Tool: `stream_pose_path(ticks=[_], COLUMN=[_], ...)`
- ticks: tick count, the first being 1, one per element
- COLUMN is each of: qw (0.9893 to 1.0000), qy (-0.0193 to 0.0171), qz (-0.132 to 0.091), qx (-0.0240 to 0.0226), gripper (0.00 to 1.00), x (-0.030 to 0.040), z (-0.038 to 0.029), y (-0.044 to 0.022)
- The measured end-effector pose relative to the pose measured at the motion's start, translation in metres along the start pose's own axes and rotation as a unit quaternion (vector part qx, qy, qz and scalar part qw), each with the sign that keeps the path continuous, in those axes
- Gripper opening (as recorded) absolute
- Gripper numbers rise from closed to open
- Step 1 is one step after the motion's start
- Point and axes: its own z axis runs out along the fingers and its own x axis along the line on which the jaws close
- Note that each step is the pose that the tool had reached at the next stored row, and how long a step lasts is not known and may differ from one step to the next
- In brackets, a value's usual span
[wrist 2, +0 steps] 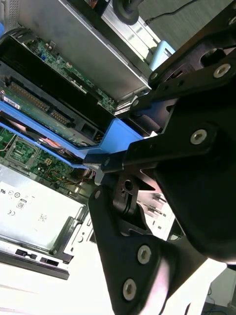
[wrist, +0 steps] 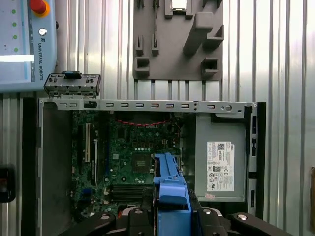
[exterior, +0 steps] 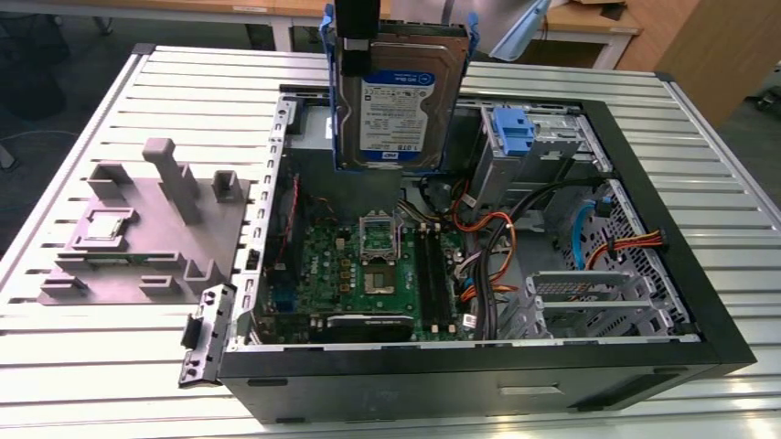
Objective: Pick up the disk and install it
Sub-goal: 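Pick up the disk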
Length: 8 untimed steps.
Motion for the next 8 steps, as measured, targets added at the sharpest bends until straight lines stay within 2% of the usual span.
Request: stream_pose_path(ticks=[6, 8], qw=[1.0000, 1.0000], qy=[0.0002, 0.0002], qz=[0.000, 0.000], qx=[0.0000, 0.0000], gripper=[0.36, 0.36], x=[0.0000, 0.0005], z=[0.0000, 0.0000], y=[-0.0005, -0.0060])
